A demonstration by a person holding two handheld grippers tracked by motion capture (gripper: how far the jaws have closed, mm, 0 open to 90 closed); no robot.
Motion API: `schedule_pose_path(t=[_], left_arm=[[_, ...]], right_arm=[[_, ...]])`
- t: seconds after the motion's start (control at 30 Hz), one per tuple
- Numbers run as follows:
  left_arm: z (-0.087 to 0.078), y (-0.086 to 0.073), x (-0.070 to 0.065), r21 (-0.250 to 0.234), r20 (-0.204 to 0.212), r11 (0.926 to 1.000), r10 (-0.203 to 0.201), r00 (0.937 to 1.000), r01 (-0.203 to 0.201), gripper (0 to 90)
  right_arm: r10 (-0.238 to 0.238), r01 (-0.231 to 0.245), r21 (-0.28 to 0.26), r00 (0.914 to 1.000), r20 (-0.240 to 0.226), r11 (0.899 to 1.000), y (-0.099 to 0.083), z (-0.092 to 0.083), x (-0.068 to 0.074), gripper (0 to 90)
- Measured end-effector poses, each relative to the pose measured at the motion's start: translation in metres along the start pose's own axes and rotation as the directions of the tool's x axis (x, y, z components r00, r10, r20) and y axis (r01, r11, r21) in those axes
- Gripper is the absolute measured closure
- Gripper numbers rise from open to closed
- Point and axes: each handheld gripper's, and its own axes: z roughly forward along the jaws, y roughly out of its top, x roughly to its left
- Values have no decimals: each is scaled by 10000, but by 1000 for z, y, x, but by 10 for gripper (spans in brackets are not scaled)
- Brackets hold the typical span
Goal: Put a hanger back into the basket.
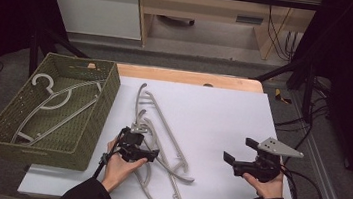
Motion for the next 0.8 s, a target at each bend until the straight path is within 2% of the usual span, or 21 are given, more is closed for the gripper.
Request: schedule_pose_path(t=[0.07,0.1,0.17,0.2,0.23,0.33,0.4,0.5,0.53,0.67,0.8], left_arm=[[7,0,0,240,296,9995,-206,9993,199,213],[9,0,1,432,337,9989,-185,9993,170,211],[9,-1,0,425,246,9990,-150,9996,140,217],[7,0,1,396,201,9991,-159,9997,151,245],[7,0,2,324,140,9993,-174,9998,169,313],[3,0,4,318,84,9994,-139,9999,137,358],[3,0,5,377,128,9992,-133,9998,128,428],[1,-1,6,417,-153,9991,117,9998,-110,502],[1,-1,6,430,-151,9990,158,9998,-151,572],[1,0,6,645,41,9977,220,9997,-222,635],[2,0,4,684,-5,9974,217,9998,-216,638]], right_arm=[[-4,4,-6,10000,-1,10000,0,0,0,36],[-47,47,11,10000,4,10000,0,-1,0,36],[-70,70,13,10000,-5,10000,0,-1,-1,36],[-39,39,-26,10000,16,10000,0,-2,-1,36],[-20,20,-60,10000,25,10000,0,-2,-1,36],[-7,7,-49,10000,8,10000,0,-2,0,36],[-22,22,-41,10000,33,10000,0,-2,0,36],[-26,26,-54,10000,13,10000,1,-2,0,36],[-30,30,-67,10000,17,10000,1,-2,-1,36],[-34,34,-61,10000,16,10000,1,-2,-1,37],[-31,31,-56,10000,6,10000,1,-2,-1,37]])
